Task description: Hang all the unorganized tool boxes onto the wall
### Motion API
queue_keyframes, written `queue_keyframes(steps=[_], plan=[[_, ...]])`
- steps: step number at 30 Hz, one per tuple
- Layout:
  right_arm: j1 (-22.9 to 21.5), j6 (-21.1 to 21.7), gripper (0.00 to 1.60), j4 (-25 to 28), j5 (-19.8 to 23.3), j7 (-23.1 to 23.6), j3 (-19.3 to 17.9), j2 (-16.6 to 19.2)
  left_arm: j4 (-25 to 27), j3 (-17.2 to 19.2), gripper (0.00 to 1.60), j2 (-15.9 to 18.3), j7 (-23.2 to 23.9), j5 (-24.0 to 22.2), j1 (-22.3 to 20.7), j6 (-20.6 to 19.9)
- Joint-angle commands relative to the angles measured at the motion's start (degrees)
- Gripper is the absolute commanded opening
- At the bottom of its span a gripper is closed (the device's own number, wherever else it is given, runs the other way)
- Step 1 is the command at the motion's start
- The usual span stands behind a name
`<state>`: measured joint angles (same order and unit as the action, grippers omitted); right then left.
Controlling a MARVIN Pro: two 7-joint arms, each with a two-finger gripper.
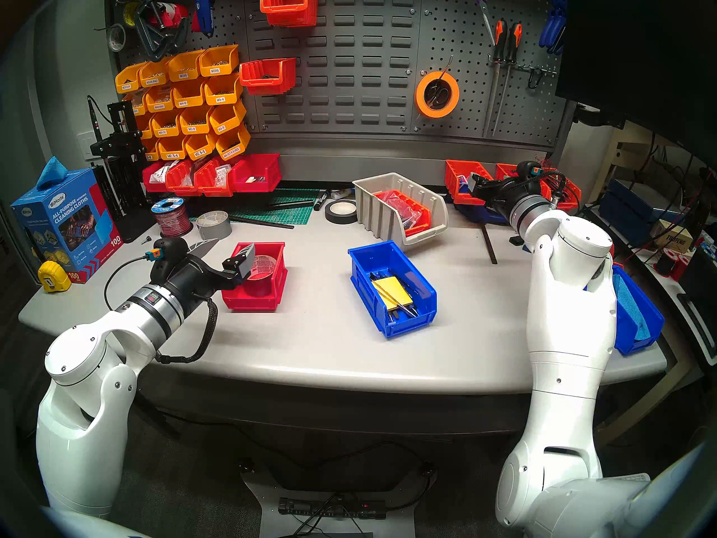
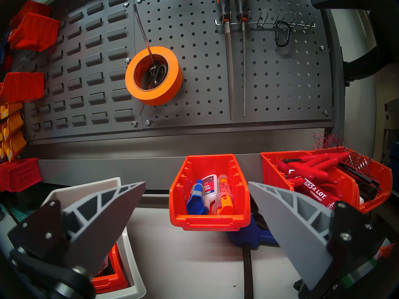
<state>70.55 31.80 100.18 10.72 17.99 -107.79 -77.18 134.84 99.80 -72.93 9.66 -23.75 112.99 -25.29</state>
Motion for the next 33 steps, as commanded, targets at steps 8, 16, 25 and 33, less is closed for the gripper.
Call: queue_keyframes(steps=[8,16,25,33], plan=[[-0.3,-0.1,1.6,0.9,0.0,0.0,0.0,0.0,-0.9,1.0,1.6,0.5,-2.1,1.4,0.5,-3.2],[-0.3,-0.1,1.6,0.9,0.0,0.0,0.0,0.0,-1.6,0.3,1.6,0.7,-2.0,2.0,0.6,-3.1],[-0.3,-0.1,1.6,0.9,0.0,0.0,0.0,0.0,-2.3,0.0,1.6,0.2,-2.4,2.2,0.3,-3.0],[-0.3,-0.1,1.6,0.9,0.0,0.0,0.0,0.0,-2.3,1.4,1.6,-0.4,-2.3,2.0,2.3,-2.3]])
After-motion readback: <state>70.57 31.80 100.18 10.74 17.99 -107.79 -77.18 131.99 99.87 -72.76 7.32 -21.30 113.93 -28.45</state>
